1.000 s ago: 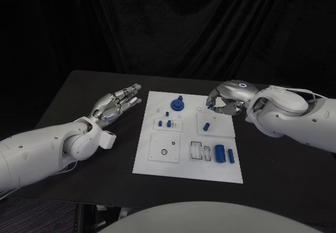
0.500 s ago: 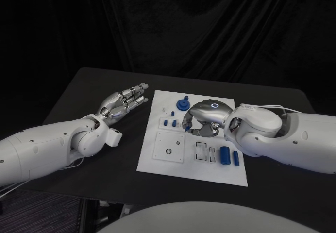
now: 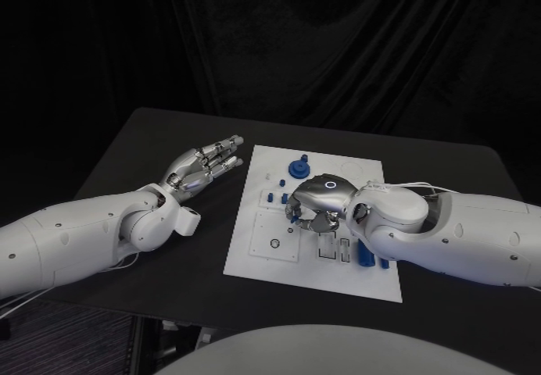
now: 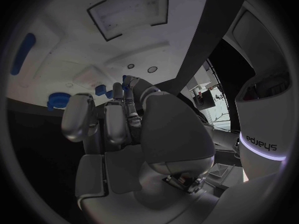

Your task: Assemble the parts on the task board

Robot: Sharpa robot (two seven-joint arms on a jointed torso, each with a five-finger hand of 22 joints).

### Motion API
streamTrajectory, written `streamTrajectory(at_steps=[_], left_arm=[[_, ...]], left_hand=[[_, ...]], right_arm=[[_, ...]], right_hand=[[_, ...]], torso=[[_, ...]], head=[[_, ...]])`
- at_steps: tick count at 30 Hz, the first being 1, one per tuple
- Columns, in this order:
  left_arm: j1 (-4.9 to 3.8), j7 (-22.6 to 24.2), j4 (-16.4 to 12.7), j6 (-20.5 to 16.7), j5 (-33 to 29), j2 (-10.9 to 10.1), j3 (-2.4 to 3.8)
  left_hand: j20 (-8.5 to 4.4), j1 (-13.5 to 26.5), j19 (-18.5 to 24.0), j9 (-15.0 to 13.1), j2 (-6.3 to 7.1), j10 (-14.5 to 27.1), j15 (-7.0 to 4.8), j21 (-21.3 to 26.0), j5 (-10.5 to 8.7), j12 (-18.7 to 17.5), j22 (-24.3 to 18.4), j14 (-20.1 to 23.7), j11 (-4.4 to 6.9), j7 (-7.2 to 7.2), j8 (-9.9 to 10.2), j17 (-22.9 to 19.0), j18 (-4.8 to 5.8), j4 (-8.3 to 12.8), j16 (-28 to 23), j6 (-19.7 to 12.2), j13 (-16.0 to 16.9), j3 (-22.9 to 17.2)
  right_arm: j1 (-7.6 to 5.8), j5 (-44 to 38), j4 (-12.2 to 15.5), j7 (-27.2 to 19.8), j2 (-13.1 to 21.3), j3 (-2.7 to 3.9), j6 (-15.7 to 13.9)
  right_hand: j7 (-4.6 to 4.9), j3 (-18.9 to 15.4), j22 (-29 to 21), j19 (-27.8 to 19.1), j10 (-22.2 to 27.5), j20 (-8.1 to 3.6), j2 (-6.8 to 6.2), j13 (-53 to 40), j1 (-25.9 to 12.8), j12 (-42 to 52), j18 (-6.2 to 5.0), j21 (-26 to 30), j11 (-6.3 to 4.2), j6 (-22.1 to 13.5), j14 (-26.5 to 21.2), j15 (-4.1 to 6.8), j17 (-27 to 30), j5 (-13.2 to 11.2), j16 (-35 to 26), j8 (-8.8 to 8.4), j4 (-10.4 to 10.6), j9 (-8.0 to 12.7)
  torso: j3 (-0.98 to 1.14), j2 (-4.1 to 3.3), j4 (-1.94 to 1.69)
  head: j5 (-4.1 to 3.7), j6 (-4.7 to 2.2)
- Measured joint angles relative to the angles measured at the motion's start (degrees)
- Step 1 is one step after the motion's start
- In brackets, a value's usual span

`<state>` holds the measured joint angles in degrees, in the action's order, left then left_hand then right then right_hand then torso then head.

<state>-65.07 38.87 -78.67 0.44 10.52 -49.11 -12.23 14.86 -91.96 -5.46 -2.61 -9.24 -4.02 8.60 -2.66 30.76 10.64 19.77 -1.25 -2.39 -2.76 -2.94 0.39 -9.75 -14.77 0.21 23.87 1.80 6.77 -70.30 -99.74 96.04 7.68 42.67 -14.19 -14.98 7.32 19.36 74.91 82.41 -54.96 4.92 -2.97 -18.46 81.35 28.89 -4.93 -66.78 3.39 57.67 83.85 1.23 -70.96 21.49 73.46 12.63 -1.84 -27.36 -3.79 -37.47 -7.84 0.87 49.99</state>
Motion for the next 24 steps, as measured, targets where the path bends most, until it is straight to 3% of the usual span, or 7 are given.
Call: streamTrajectory(at_steps=[24], left_arm=[[1.05,0.0,0.6,0.2,0.0,0.6,-0.01]], left_hand=[[-0.22,0.0,-0.2,0.0,0.00,0.0,0.00,0.0,0.00,0.0,-0.2,0.0,0.00,0.00,0.0,0.0,0.00,0.0,0.0,0.0,0.0,0.0]], right_arm=[[1.17,-1.1,-0.9,-0.1,-0.9,0.01,0.1]], right_hand=[[0.11,0.0,0.0,0.0,0.0,0.00,0.00,0.1,0.0,0.0,0.00,0.0,0.01,-0.3,0.0,0.00,0.0,-0.1,0.0,-0.44,0.0,0.0]], torso=[[-0.06,-0.06,0.19]], head=[[0.63,0.00]])
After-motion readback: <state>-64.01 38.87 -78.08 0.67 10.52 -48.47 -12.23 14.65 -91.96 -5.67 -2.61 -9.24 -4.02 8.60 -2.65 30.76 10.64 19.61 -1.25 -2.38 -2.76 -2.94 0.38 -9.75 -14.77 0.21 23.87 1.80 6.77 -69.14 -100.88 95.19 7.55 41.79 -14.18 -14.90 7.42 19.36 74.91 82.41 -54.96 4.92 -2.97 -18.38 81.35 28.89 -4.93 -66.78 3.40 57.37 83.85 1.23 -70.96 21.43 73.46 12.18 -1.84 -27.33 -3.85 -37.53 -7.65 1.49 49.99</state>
